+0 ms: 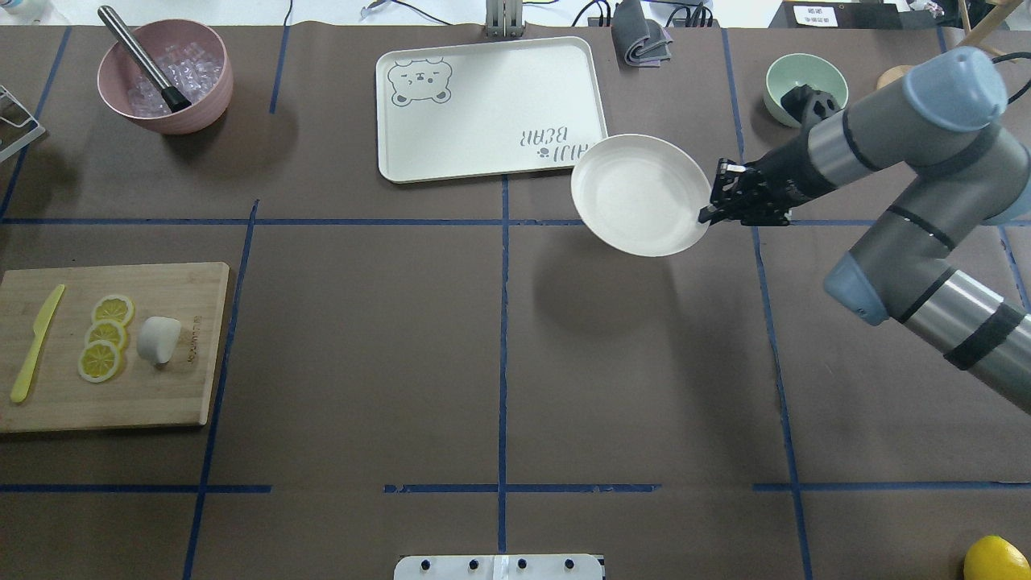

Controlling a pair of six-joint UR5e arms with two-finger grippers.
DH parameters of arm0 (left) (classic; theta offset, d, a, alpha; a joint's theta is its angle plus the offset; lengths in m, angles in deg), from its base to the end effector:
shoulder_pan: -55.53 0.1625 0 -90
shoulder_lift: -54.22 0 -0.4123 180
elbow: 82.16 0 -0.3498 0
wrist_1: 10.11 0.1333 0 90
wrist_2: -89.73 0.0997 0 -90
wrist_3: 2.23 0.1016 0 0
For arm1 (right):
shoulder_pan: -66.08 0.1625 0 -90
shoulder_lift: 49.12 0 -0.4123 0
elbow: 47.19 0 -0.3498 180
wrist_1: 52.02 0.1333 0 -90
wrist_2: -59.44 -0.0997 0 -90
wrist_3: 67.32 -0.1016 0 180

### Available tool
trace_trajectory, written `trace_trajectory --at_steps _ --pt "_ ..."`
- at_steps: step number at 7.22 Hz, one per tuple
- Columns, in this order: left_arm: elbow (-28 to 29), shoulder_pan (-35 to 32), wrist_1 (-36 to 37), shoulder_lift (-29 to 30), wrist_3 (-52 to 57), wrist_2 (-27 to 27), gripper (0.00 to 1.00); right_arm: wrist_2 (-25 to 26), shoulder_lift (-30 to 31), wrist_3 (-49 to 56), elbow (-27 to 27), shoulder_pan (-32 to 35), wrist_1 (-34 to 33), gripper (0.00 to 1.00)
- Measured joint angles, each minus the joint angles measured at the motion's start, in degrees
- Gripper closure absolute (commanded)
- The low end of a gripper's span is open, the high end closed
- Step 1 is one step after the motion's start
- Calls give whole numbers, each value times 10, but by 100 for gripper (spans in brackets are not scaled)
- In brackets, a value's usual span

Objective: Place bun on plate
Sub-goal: 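Slide the white plate with the right gripper toward the table center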

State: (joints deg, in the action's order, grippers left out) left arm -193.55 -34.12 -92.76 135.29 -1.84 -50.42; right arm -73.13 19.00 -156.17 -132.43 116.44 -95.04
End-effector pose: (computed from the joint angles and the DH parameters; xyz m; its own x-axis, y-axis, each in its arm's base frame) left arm -0.0530 -0.3830 0.5503 0.6403 0.0791 -0.7640 -0.0104 0.9955 0.0943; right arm -0.3323 -0.5023 0.3851 0.2822 0.3175 0.9053 -0.1733 0.9450 -0.2774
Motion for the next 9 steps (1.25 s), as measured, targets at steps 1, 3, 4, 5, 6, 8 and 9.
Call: trace_trajectory --at_steps 1,3,4,5,6,8,9 --pt "-11 0 0 -10 -1 -1 0 48 -24 -27 2 -41 -7 100" --pt "-20 0 -1 -15 -1 -1 0 133 -78 -62 4 -106 -65 100" --pt "-21 0 -2 -16 -2 -1 0 168 -92 -66 5 -132 -88 100" --pt "-21 0 -2 -16 -2 -1 0 189 -97 -68 5 -149 -98 99" --pt "-22 0 -2 -16 -2 -1 0 200 -98 -69 6 -160 -102 86" --pt "-22 0 -2 -17 -3 -1 0 210 -99 -69 7 -176 -108 0" --pt "-19 1 -2 -17 -4 -1 0 210 -99 -69 5 -178 -112 0"
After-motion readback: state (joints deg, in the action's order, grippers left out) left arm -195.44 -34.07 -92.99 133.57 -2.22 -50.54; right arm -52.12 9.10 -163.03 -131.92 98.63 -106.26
